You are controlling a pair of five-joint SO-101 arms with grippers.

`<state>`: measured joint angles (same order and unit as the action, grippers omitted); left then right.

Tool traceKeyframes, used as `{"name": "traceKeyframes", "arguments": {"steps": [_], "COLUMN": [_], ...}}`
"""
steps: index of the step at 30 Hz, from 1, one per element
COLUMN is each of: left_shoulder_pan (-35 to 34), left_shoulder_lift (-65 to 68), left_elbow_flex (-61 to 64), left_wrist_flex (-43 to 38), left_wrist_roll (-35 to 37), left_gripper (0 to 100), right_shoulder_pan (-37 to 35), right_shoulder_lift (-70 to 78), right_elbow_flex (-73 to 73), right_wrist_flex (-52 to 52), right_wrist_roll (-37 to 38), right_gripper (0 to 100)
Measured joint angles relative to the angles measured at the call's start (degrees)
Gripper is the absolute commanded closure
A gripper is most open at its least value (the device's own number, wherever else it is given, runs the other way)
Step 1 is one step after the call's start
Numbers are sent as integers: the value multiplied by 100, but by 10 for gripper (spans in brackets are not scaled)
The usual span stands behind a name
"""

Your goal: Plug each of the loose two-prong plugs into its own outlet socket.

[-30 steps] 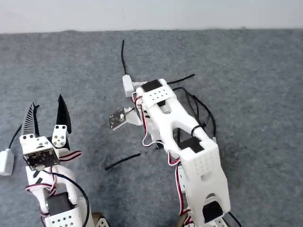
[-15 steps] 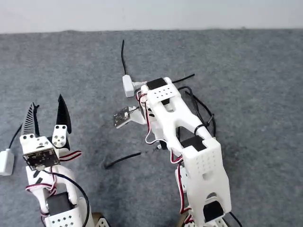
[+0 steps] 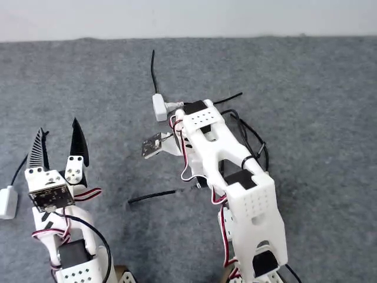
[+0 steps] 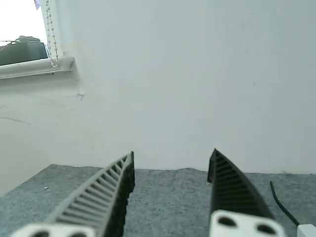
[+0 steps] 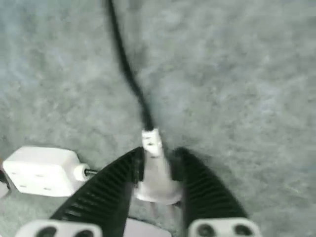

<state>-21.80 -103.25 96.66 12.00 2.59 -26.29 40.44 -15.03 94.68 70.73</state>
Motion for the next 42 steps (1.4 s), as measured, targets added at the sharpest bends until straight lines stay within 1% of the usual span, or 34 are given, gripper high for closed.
{"name": "traceKeyframes", "arguments": {"steps": [11, 18, 24, 42], "left_shoulder_pan": [26, 176, 387, 536], "left_shoulder_lift": [0, 0, 0, 0], "left_elbow_flex": [0, 0, 0, 0], "left_wrist_flex": [0, 0, 79, 123], "left_wrist_roll": [0, 0, 0, 0], "left_gripper": [765, 765, 765, 765], "right_shoulder_pan": [9, 9, 9, -9], "right_shoulder_lift": [35, 35, -18, -18], "right_elbow_flex": [123, 123, 202, 202], "right_wrist_flex": [-26, -26, -114, -114], "right_wrist_roll": [-97, -105, -255, -422], "right_gripper": [990, 990, 990, 990]}}
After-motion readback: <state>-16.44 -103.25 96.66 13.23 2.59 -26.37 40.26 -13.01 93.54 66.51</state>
